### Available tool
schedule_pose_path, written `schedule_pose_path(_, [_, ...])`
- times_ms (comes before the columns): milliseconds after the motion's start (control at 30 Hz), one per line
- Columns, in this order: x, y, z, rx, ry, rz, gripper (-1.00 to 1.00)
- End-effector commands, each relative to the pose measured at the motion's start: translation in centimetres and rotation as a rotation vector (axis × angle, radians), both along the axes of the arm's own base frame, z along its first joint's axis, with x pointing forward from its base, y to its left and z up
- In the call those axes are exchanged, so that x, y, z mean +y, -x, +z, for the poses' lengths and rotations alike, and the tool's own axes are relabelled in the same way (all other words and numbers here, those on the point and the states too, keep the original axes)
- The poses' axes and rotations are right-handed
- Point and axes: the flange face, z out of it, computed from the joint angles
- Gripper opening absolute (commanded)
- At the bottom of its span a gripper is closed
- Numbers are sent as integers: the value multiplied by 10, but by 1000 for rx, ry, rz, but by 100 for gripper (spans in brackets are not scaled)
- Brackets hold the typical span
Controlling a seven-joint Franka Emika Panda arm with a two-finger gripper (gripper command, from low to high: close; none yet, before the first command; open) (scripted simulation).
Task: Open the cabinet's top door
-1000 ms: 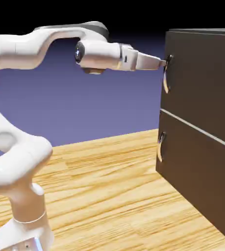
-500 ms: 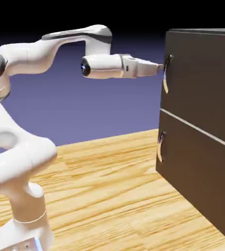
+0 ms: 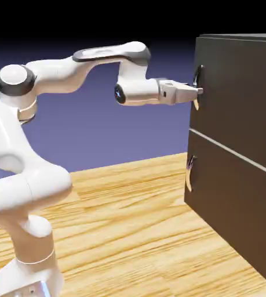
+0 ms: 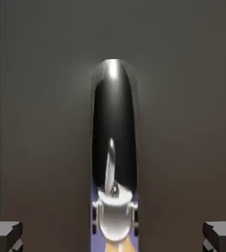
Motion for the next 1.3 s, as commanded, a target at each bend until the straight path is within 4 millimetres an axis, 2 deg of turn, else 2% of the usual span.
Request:
schedule_pose_path(0, [0, 0, 0, 0, 0, 0, -100])
schedule_pose_path(367, [-23, 69, 0, 0, 0, 141, -100])
schedule_pose_path(667, [-52, 128, 0, 0, 0, 270, -100])
schedule_pose_path(1033, [-113, 212, 0, 0, 0, 470, -100])
schedule_pose_path(1267, [-154, 254, 0, 0, 0, 584, -100])
